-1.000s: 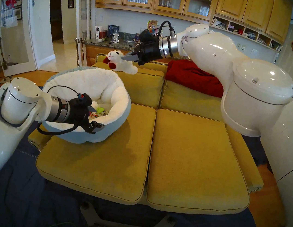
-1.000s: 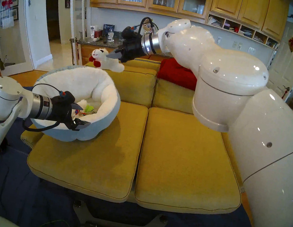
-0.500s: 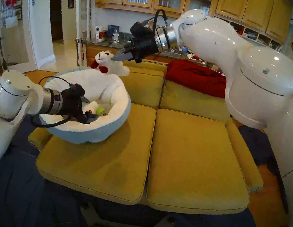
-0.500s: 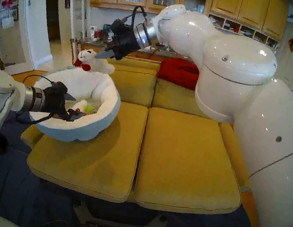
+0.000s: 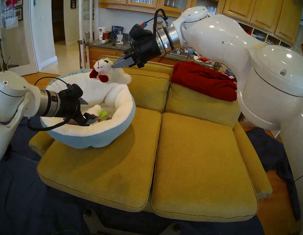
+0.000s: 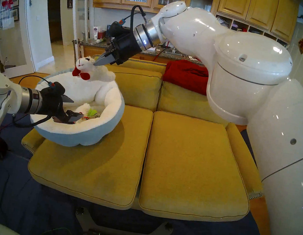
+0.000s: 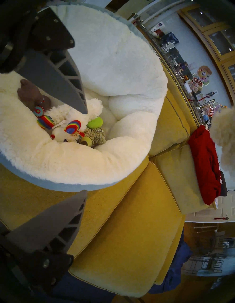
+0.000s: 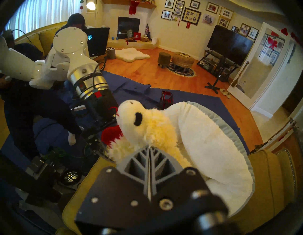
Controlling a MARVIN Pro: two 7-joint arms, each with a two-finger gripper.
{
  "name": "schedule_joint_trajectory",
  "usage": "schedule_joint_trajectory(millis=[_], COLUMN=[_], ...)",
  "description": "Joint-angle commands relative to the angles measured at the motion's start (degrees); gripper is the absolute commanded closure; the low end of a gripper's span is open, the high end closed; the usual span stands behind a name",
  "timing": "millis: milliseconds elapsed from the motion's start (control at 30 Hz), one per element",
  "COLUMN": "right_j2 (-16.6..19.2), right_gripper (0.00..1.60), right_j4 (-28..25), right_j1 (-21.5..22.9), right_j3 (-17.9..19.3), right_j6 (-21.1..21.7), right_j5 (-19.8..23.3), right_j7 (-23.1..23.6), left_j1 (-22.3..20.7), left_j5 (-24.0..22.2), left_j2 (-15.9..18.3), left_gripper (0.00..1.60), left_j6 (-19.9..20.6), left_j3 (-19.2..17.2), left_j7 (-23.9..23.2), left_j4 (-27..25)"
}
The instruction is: Put toys into dog bed
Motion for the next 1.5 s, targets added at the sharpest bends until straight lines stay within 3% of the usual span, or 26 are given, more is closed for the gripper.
schedule_joint_trajectory(millis=[0, 233, 600, 1100, 1467], right_j2=[1.53, 2.50, 4.05, 8.81, 10.46], right_gripper=[1.60, 1.60, 1.60, 1.60, 1.60], right_j4=[-4.07, -8.72, -17.96, -33.86, -39.08], right_j1=[2.68, 3.10, 4.25, 4.17, 2.99], right_j3=[-0.13, -0.49, -1.96, -0.92, 0.16], right_j6=[2.42, 4.31, 6.70, 12.20, 14.59], right_j5=[-0.07, -0.24, -2.16, -2.33, -3.32], right_j7=[-0.13, -0.13, -5.81, -21.63, -32.33], left_j1=[-0.30, 0.07, 0.64, 1.36, 1.69], left_j5=[-0.80, -1.25, -1.87, -2.37, -2.40], left_j2=[-0.28, -0.56, -0.94, -1.30, -1.48], left_gripper=[0.00, 0.00, 0.00, 0.00, 0.00], left_j6=[-0.46, -0.71, -1.22, -2.33, -3.00], left_j3=[-1.62, -2.16, -3.02, -4.15, -4.65], left_j7=[-0.41, -0.50, -0.79, -1.52, -2.00], left_j4=[-0.79, -0.90, -1.06, -1.23, -1.26])
